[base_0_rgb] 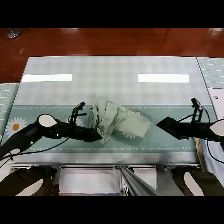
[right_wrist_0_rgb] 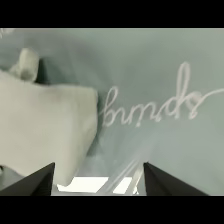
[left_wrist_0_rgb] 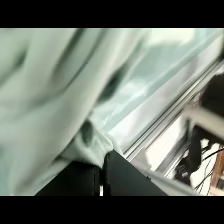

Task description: Fold the shirts.

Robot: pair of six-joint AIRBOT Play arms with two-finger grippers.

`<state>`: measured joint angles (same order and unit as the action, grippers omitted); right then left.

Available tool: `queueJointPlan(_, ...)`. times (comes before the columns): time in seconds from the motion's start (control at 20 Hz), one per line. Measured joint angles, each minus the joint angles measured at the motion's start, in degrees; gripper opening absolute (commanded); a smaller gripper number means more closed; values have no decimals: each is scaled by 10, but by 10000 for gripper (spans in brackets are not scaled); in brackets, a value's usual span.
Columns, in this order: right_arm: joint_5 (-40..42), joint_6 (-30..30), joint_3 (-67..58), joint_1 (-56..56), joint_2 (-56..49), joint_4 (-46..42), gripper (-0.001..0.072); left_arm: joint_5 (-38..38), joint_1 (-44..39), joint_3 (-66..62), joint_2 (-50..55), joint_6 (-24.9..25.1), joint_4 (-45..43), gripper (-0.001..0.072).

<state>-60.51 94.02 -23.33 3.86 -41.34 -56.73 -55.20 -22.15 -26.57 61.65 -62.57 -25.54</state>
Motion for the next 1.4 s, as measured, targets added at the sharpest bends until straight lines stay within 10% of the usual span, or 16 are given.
queueJointPlan(0.55,141,43,-35,-216,-200,115,590,-36,54,-44,3,28,7,31)
queueJointPlan(0.65,156,37,-61,-237,-244,128,13,-37,55,-45,3,28,7,31)
queueJointPlan(0.95,158,-9,-215,-238,-274,116,16,-71,91,-115,-14,42,85,31)
queueJointPlan(1.4,2,-18,-761,-92,-206,-35,17,-41,324,-572,-35,-26,115,31)
